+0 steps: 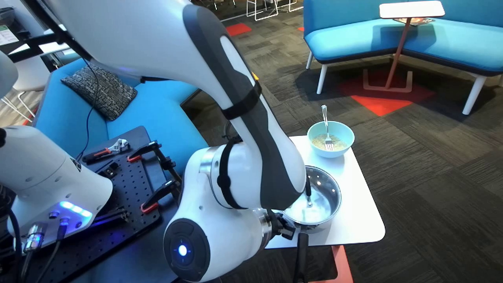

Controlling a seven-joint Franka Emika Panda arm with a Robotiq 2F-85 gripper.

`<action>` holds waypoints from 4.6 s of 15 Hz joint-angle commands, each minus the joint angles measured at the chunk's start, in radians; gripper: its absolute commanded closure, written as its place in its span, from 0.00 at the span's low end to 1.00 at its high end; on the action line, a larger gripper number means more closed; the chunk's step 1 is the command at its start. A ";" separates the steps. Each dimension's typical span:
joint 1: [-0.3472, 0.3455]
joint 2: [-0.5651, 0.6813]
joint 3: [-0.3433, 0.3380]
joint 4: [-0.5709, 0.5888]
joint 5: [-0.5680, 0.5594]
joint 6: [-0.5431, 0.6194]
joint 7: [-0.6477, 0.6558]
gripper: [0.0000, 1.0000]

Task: Push the silver pot backwards

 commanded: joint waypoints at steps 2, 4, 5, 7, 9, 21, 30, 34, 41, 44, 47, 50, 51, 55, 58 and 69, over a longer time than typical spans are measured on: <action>0.017 0.008 -0.011 0.023 0.044 -0.037 -0.039 1.00; 0.021 0.010 -0.009 0.028 0.041 -0.041 -0.035 1.00; 0.023 0.010 -0.008 0.031 0.041 -0.043 -0.035 1.00; 0.029 0.009 -0.006 0.036 0.040 -0.046 -0.034 1.00; 0.037 0.008 -0.004 0.044 0.040 -0.046 -0.034 1.00; 0.067 0.016 0.004 0.104 0.036 -0.036 -0.030 1.00; 0.083 0.044 0.007 0.164 0.032 -0.021 -0.030 1.00; 0.090 0.058 0.008 0.195 0.030 -0.015 -0.031 1.00; 0.096 0.070 0.007 0.237 0.023 -0.006 -0.034 1.00; 0.103 0.067 0.005 0.229 -0.002 -0.008 -0.036 1.00; 0.108 0.060 0.000 0.209 -0.006 0.006 -0.067 1.00; 0.122 0.044 -0.016 0.178 -0.055 0.019 -0.073 1.00; 0.129 0.031 -0.026 0.157 -0.088 0.026 -0.081 1.00; 0.168 -0.080 -0.078 0.017 -0.264 0.055 -0.140 1.00; 0.194 -0.224 -0.113 -0.127 -0.348 0.121 -0.281 1.00; 0.202 -0.754 -0.172 -0.495 -0.857 0.166 -0.545 1.00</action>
